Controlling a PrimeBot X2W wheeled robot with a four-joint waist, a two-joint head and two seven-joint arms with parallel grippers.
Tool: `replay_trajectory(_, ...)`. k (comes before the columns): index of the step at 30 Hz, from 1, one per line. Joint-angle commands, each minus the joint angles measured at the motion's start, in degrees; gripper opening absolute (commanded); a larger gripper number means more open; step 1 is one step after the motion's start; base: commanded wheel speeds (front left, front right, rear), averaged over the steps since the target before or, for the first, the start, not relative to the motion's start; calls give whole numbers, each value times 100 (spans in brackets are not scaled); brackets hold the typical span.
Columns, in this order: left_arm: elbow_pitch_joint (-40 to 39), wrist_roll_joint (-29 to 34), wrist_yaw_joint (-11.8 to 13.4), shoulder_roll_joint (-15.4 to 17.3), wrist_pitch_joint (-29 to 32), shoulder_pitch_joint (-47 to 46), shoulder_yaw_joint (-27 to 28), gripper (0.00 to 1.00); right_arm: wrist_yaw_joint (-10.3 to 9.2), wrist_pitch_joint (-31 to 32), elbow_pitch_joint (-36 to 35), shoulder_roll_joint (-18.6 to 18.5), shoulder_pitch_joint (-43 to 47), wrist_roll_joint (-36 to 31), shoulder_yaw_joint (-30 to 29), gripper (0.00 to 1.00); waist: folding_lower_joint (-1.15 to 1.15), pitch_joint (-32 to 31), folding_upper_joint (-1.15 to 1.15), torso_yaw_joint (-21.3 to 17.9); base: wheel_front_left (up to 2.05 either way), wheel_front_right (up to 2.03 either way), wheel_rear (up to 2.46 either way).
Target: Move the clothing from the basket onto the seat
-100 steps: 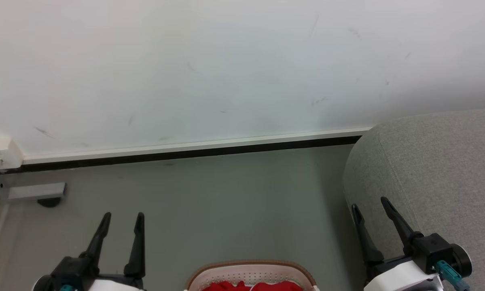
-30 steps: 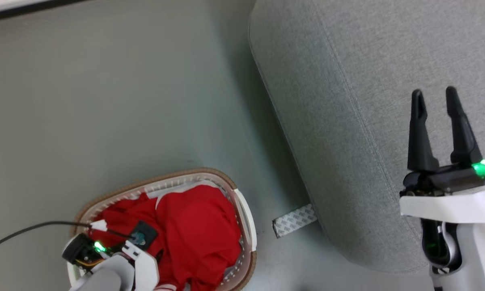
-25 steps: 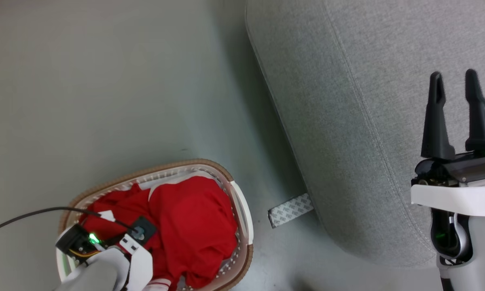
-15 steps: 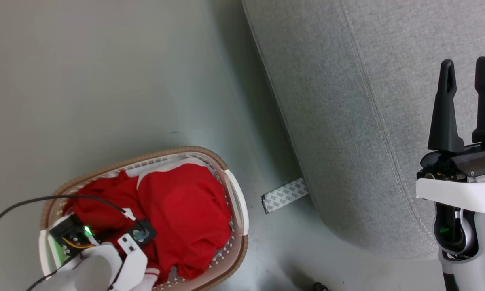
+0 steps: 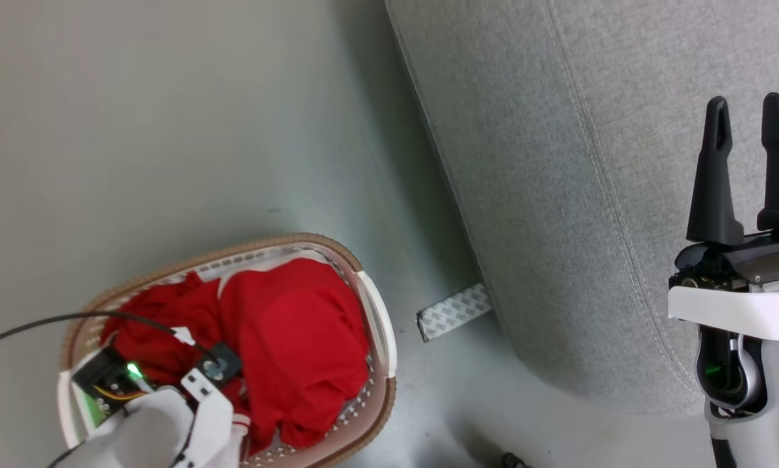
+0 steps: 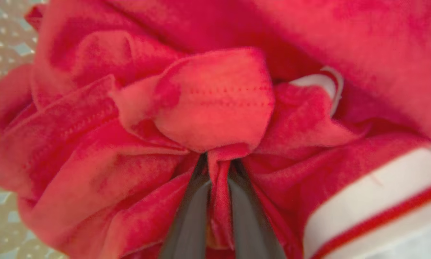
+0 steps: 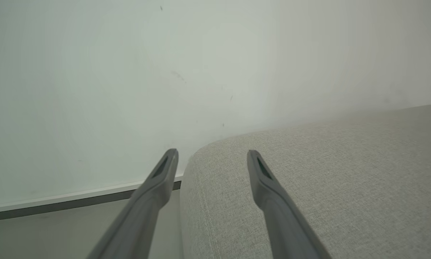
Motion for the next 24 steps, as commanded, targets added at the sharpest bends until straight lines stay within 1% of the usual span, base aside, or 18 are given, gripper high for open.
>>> replay_trajectory(1,16,-105,-37,-113,-116,52,-4,0,-12,-19,74,-3,-72,-122,-3,100,0,-257,0,139,0,0,0)
replay_trajectory(5,40,-300,-66,-425,-297,150,51,0,-12,-20,261,-6,4,-396,-14,100,0,-747,0,409,0,0,0)
replay_trajectory(6,40,-300,-66,-425,-297,150,51,0,-12,-20,261,-6,4,-396,-14,100,0,-747,0,409,0,0,0)
replay_trajectory(7,43,-347,-69,-504,-364,182,92,0,-12,-20,311,-6,30,-458,-44,100,0,-884,0,483,0,0,0)
replay_trajectory(11,27,-640,-93,-851,-739,361,200,0,-12,-19,494,-7,121,-682,-89,100,0,-1460,0,786,0,0,0)
replay_trajectory(13,25,-733,-97,-951,-932,456,247,0,-12,-20,568,-7,163,-768,-63,100,0,-1733,0,921,0,0,0)
replay_trajectory(19,-136,-1197,-135,-1155,-1331,771,460,0,-12,-19,826,-10,336,-905,-52,100,0,-2532,0,1272,0,0,0)
replay_trajectory(22,-331,-1468,-145,-1185,-1408,965,606,0,-12,-19,922,-9,479,-905,-48,100,0,-2894,0,1430,0,0,0)
replay_trajectory(24,-520,-1753,-149,-1210,-1442,1117,757,0,-12,-20,997,-9,590,-947,-35,100,0,-3104,0,1544,0,0,0)
